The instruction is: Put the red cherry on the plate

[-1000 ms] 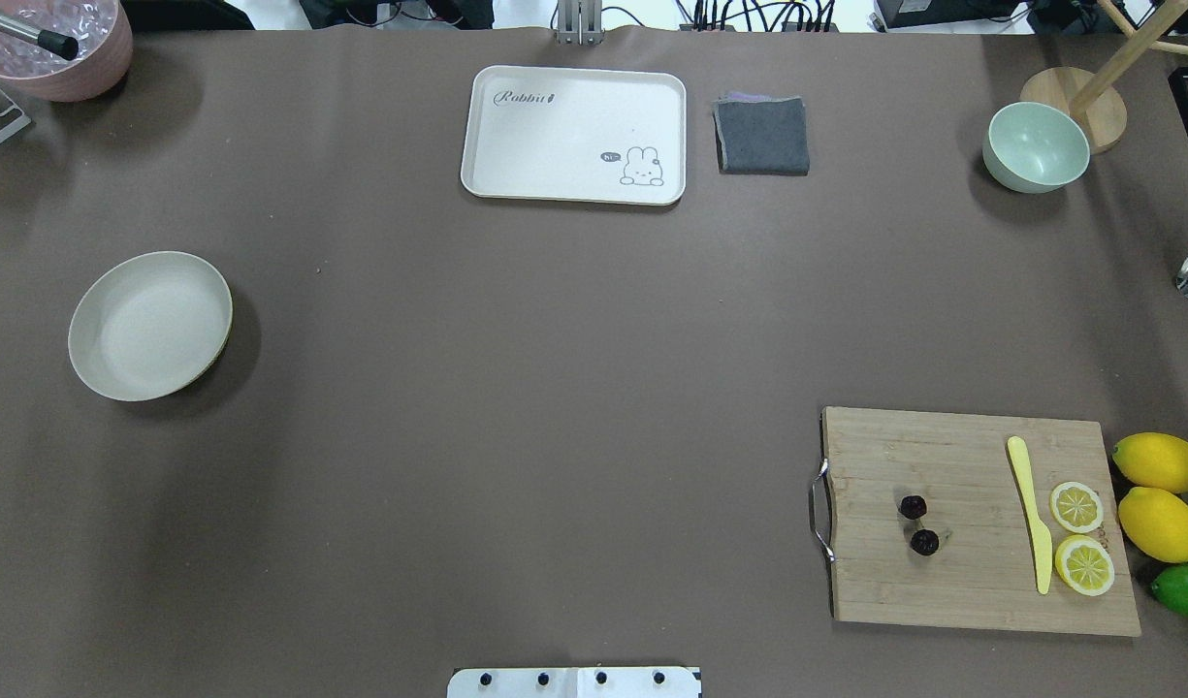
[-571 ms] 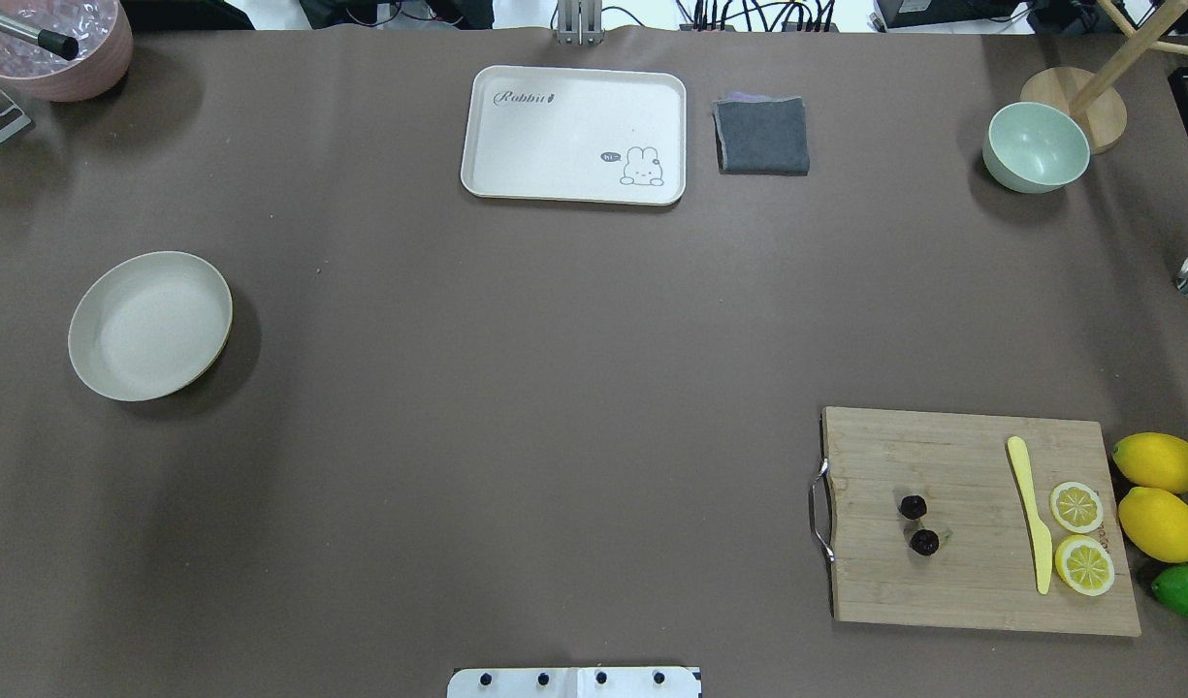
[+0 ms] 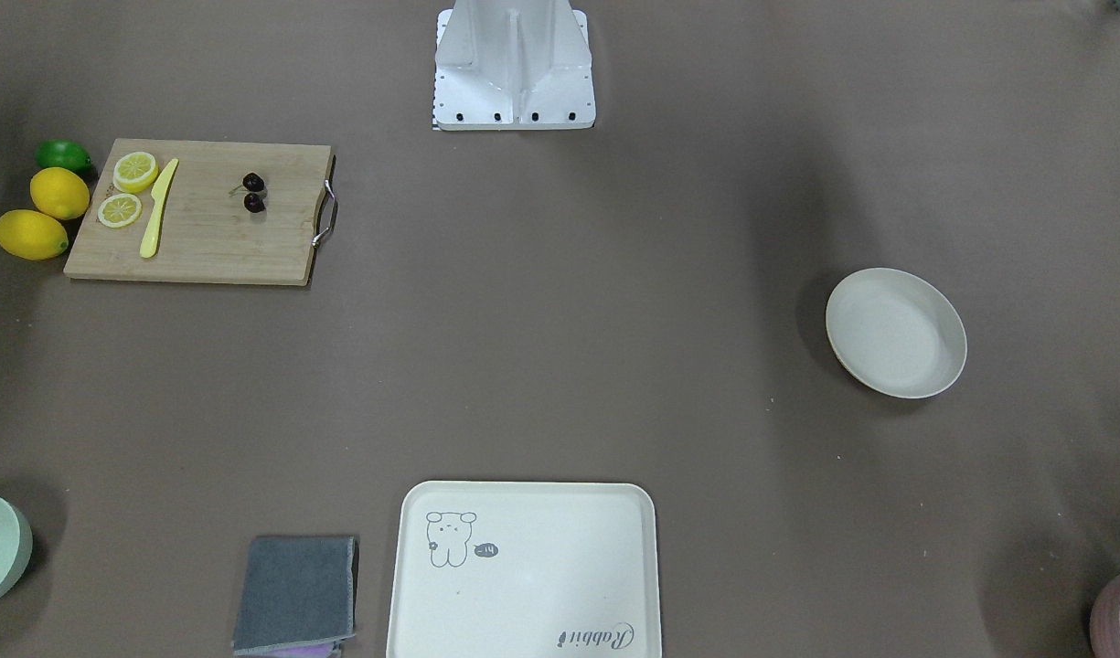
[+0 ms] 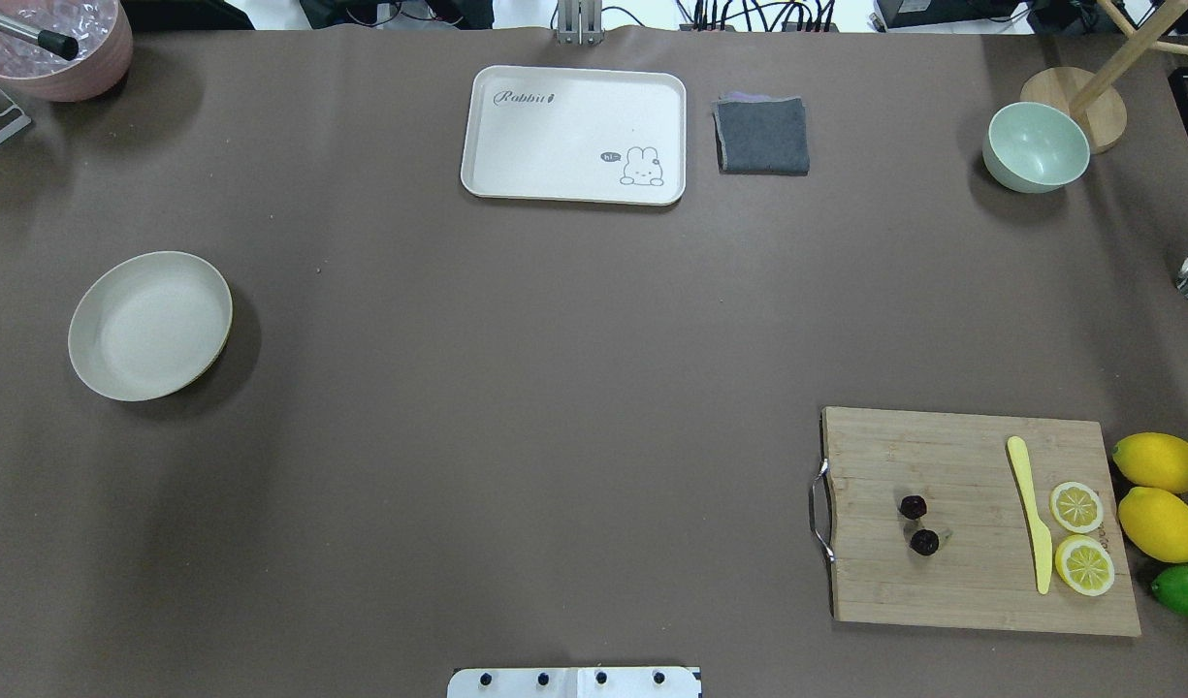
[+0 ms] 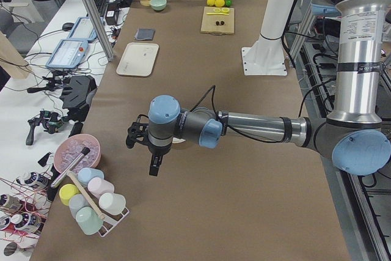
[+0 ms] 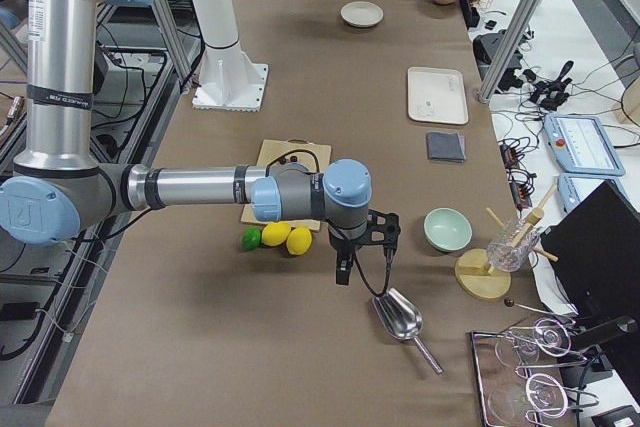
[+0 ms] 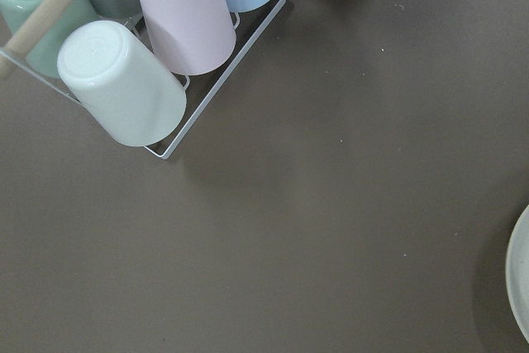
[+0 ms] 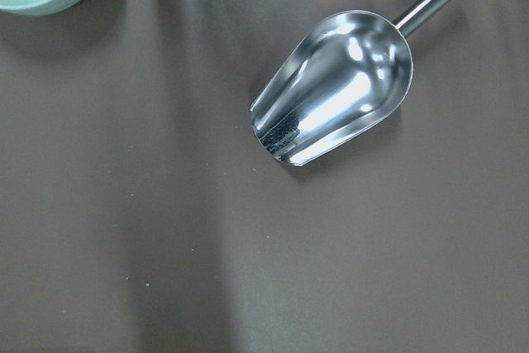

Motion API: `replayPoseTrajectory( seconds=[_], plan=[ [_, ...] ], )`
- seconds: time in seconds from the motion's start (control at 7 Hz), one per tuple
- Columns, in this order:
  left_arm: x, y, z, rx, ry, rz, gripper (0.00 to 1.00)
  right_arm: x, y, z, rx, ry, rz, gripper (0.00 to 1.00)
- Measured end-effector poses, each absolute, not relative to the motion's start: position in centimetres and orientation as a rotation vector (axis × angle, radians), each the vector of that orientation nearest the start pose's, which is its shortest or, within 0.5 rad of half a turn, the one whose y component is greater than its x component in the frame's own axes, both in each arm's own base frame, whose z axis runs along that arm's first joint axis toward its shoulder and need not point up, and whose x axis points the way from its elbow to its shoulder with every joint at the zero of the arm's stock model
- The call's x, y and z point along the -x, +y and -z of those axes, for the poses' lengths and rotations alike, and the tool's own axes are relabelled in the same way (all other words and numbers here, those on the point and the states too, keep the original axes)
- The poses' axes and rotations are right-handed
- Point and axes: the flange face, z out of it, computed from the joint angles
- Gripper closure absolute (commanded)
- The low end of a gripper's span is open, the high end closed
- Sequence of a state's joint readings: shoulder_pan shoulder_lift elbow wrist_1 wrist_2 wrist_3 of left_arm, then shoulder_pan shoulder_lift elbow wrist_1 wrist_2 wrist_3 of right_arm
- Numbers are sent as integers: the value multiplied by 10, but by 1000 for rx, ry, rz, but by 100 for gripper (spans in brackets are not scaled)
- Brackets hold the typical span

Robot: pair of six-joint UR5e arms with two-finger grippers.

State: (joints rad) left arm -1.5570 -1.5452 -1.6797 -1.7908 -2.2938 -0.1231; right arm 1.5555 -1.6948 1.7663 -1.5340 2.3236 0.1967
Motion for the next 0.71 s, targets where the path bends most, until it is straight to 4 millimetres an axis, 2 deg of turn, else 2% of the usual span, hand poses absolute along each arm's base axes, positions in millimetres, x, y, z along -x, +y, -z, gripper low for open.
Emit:
replayPoseTrajectory(
  seconds=[0.43, 0.71],
  plan=[
    [43, -505, -583, -272, 812, -64, 2, -60, -450, -612, -35, -757, -136, 0],
    [7, -511, -576, -344, 835, -158, 2, -62, -450, -606, -45, -757, -142, 0]
  ],
)
